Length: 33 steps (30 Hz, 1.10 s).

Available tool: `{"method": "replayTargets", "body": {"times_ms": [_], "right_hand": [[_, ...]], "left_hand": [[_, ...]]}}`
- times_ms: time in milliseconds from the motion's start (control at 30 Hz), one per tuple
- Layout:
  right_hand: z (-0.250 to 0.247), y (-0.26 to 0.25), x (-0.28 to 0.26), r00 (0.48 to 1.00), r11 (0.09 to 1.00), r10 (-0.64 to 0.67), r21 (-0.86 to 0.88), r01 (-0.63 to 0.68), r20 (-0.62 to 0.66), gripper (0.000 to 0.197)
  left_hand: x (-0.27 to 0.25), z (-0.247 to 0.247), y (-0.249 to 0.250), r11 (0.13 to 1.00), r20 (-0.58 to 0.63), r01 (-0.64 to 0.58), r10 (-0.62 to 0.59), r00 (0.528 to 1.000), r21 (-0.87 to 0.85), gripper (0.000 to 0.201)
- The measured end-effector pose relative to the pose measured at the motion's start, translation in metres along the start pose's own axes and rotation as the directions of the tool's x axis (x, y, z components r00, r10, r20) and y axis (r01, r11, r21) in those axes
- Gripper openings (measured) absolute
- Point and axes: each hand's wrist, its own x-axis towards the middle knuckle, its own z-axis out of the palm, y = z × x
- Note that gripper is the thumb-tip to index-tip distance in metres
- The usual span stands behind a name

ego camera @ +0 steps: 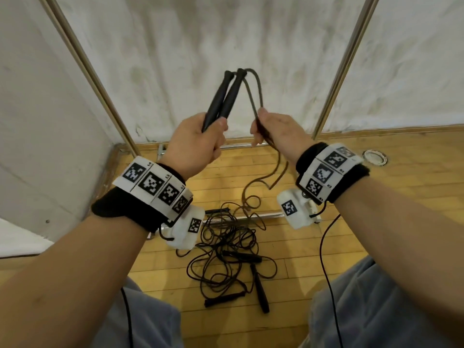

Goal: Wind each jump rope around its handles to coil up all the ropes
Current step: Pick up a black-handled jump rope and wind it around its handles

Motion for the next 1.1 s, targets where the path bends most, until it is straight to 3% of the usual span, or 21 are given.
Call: {"method": "replayTargets", "body": {"times_ms": [167, 233, 433, 600, 733, 800, 867, 933, 1100], "right_hand": [[0.027, 0.005, -0.007, 0.974, 0.973, 0.13, 0.166, -0.161, 0.184, 0.02], [0.034, 0.007, -0.011, 0.976, 0.953, 0.146, 0.242, -0.183, 0.163, 0.022], [0.041, 0.009, -0.014, 0.988, 0.982, 0.101, 0.144, -0.119, 0.12, 0.025], [0.046, 0.009, -0.02, 0.982, 0.979, 0.076, 0.174, -0.107, 0.174, 0.021], [0.054, 0.005, -0.029, 0.921, 0.865, 0.148, 0.404, -0.296, 0.359, 0.025], [0.062, 0.004, -0.032, 0.902, 0.882, 0.176, 0.343, -0.322, 0.394, 0.028], [0.07, 0.006, -0.034, 0.917, 0.968, 0.164, 0.12, -0.22, 0.363, 0.032], [0.075, 0.007, -0.034, 0.921, 0.987, 0.161, -0.04, -0.157, 0.354, 0.036], [0.076, 0.011, -0.031, 0.89, 0.978, 0.206, -0.111, -0.175, 0.408, 0.04]], "left_hand": [[0.007, 0.004, 0.001, 0.98, -0.12, 0.029, -0.053, 0.991, -0.197, 0.014], [0.01, 0.004, -0.001, 0.979, -0.139, 0.034, -0.064, 0.988, -0.203, 0.013], [0.013, 0.006, -0.006, 0.991, -0.276, 0.048, -0.08, 0.958, -0.122, 0.009], [0.014, 0.008, -0.004, 0.954, -0.237, 0.145, -0.209, 0.949, -0.262, 0.011], [0.011, 0.012, 0.001, 0.888, -0.155, 0.169, -0.255, 0.954, -0.427, 0.014], [0.01, 0.013, 0.002, 0.852, -0.119, 0.191, -0.281, 0.952, -0.488, 0.019], [0.01, 0.014, 0.001, 0.831, -0.08, 0.229, -0.31, 0.947, -0.507, 0.021], [0.008, 0.014, 0.0, 0.816, -0.05, 0.265, -0.337, 0.94, -0.513, 0.022], [0.007, 0.011, -0.001, 0.813, -0.054, 0.287, -0.363, 0.93, -0.507, 0.019]]}}
